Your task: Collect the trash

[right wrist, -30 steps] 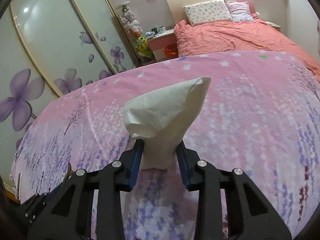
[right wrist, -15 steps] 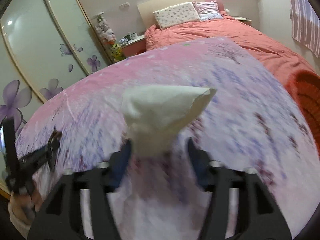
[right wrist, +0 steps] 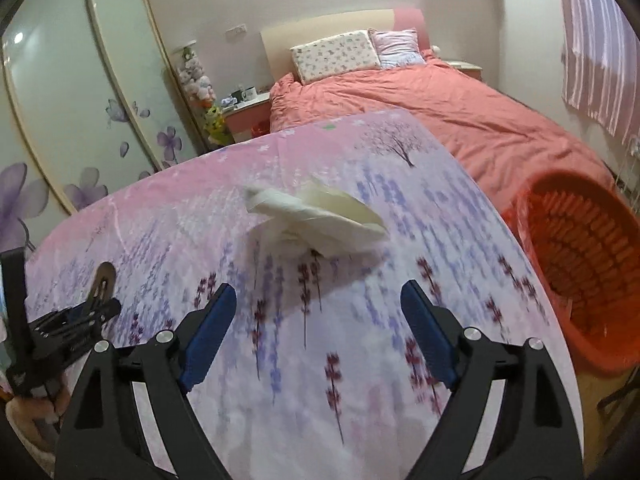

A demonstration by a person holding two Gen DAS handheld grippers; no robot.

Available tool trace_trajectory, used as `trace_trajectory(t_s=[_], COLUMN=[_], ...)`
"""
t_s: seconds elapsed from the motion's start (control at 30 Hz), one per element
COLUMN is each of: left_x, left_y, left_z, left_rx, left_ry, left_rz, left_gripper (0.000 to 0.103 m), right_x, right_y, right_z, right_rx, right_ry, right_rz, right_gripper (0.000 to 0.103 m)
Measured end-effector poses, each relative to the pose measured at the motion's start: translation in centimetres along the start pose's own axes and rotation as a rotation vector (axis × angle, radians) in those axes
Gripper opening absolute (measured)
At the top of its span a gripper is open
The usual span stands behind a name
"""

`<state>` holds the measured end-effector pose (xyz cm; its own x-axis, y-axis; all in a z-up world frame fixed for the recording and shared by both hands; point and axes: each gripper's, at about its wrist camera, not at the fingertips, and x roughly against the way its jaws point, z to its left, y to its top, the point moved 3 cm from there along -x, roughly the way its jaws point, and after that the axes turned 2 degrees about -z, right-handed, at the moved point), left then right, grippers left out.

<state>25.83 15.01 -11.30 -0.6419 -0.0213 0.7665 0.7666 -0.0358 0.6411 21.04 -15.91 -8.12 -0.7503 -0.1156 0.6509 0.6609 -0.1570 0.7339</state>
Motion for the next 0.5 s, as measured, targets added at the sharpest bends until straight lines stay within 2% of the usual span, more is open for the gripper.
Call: trace_trajectory(t_s=[0.2,0.3,0.4,0.47,0.5], left_x=[-0.2,-0.1,-0.1,-0.1,0.0], left_y=[-0.4,-0.5,-0.4,-0.4,-0.5], left_z=[0.3,0.6,0.7,0.9,0.9], left_rx=[0.021,0.027,0.03,0.032,0.032], left_ry=[0.004,0.006,0.006,0.004,0.003], left_rz=[0.004,0.007,0.008,0.008,0.008], left_gripper=[0.053,0.055,0.056,0.056,0.056], right_x=[-2.9,-3.7,-5.0,-5.9,-6.3], right_y=[1.5,2.7,3.3,3.2,3.1], right_z=[1.2,1.1,1.3,1.5,1.5], right_rx=[0.109,0.096,0.102,0.12,0.125], right_ry=[-0.092,-0.083,-0.069,-0.076,-0.079], right_rz=[-0.017,-0.033,-0.008,0.012,0.027], right_gripper=[0.085,0.085,0.085,0.082,0.072])
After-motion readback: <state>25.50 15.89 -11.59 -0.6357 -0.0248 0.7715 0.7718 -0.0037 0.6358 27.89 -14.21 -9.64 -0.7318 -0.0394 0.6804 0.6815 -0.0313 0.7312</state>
